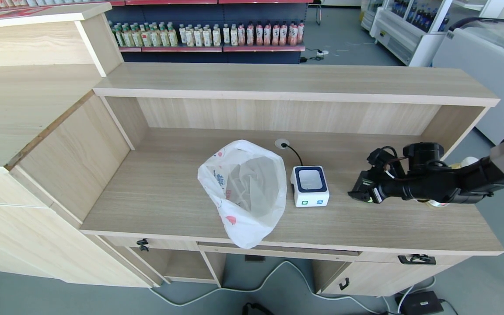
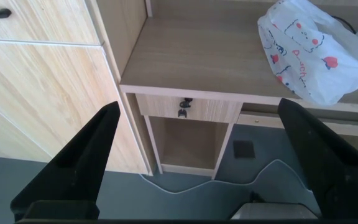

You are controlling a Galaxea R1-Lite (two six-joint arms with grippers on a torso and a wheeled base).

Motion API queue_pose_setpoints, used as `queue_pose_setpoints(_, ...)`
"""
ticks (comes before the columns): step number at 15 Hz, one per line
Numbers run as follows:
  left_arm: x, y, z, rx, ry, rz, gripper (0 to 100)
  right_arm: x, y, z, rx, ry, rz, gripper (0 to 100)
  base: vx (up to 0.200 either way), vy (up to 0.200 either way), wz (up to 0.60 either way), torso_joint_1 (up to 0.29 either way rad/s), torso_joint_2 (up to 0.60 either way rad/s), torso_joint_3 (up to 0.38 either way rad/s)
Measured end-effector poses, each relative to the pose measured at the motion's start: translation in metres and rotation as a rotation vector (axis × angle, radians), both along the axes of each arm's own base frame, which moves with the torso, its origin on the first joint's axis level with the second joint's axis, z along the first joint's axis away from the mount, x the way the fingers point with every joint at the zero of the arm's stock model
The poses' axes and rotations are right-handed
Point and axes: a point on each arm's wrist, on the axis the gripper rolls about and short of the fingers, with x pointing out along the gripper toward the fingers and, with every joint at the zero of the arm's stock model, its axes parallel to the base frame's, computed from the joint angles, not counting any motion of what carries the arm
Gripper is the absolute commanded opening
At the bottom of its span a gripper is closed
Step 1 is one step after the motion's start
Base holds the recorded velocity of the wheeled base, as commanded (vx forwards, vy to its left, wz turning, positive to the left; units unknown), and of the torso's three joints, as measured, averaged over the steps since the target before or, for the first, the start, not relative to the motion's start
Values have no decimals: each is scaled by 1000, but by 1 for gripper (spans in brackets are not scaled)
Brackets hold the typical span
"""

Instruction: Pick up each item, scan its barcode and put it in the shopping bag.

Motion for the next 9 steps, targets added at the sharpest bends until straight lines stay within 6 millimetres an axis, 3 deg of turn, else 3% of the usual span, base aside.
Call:
queue_pose_setpoints(1,0,0,0,0,0,-1,100,3,0,0,0,-7,1,100,0,0,0,0,0,0)
queue_pose_setpoints(2,0,0,0,0,0,0,100,4,0,0,0,-9,2,0,0,0,0,0,0,0)
queue_pose_setpoints(9,0,0,0,0,0,0,100,8,2,-4,-15,-24,14,0,0,0,0,0,0,0)
